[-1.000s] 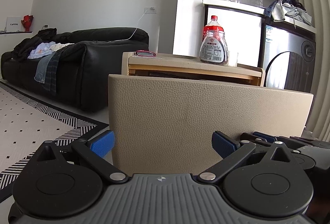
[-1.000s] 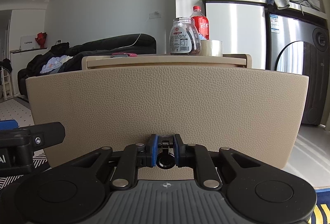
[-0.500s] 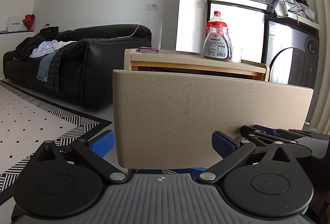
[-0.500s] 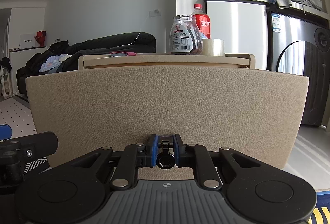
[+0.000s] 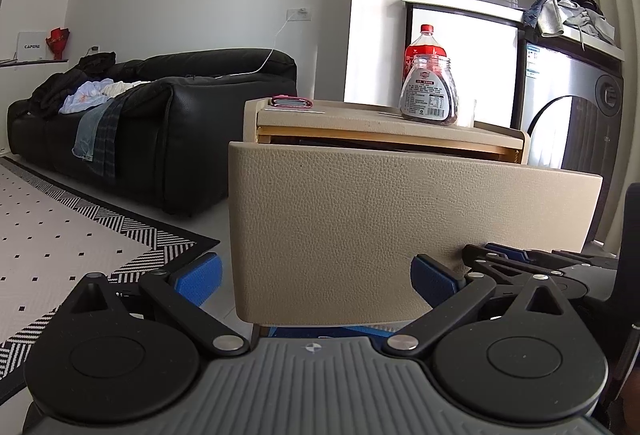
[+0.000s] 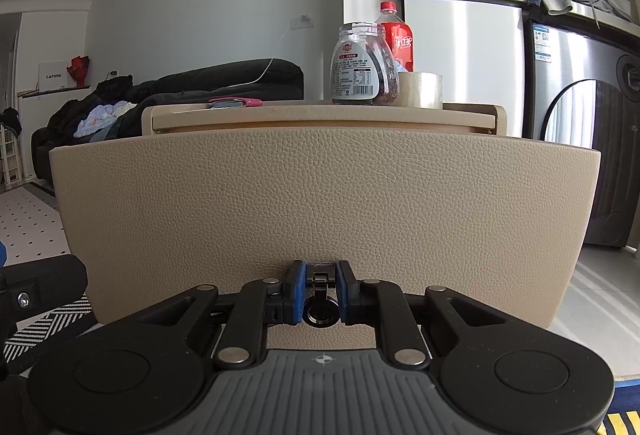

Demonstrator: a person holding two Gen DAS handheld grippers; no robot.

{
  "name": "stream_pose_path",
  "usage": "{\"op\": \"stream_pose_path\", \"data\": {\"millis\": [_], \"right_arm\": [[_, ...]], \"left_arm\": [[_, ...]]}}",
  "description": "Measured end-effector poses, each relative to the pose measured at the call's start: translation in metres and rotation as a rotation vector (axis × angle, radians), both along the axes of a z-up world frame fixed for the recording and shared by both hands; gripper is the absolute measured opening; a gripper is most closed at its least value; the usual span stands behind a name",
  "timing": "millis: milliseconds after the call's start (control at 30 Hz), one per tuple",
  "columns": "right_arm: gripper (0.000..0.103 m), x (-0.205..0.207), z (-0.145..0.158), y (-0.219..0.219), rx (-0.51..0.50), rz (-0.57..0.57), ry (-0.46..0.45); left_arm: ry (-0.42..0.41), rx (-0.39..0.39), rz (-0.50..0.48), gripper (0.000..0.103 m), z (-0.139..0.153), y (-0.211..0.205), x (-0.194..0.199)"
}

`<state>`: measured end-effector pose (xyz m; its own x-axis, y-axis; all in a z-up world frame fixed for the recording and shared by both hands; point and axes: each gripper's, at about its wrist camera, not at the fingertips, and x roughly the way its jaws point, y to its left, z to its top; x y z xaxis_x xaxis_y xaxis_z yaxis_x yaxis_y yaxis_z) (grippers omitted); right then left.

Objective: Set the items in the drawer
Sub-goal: 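Push the upper drawer shut into the cabinet with the right gripper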

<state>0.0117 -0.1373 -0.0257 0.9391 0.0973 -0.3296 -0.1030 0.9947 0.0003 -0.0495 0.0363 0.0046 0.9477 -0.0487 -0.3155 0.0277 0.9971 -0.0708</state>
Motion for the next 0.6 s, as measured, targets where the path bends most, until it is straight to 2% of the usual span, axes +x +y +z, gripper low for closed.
{"op": "stream_pose_path", "data": {"millis": [600], "right_arm": [[0.019, 0.033, -0.006, 0.001, -0.022, 0.010, -0.015]], "left_arm": [[-0.005, -0.008, 0.003, 0.103, 0.006, 0.003, 0.010]]}}
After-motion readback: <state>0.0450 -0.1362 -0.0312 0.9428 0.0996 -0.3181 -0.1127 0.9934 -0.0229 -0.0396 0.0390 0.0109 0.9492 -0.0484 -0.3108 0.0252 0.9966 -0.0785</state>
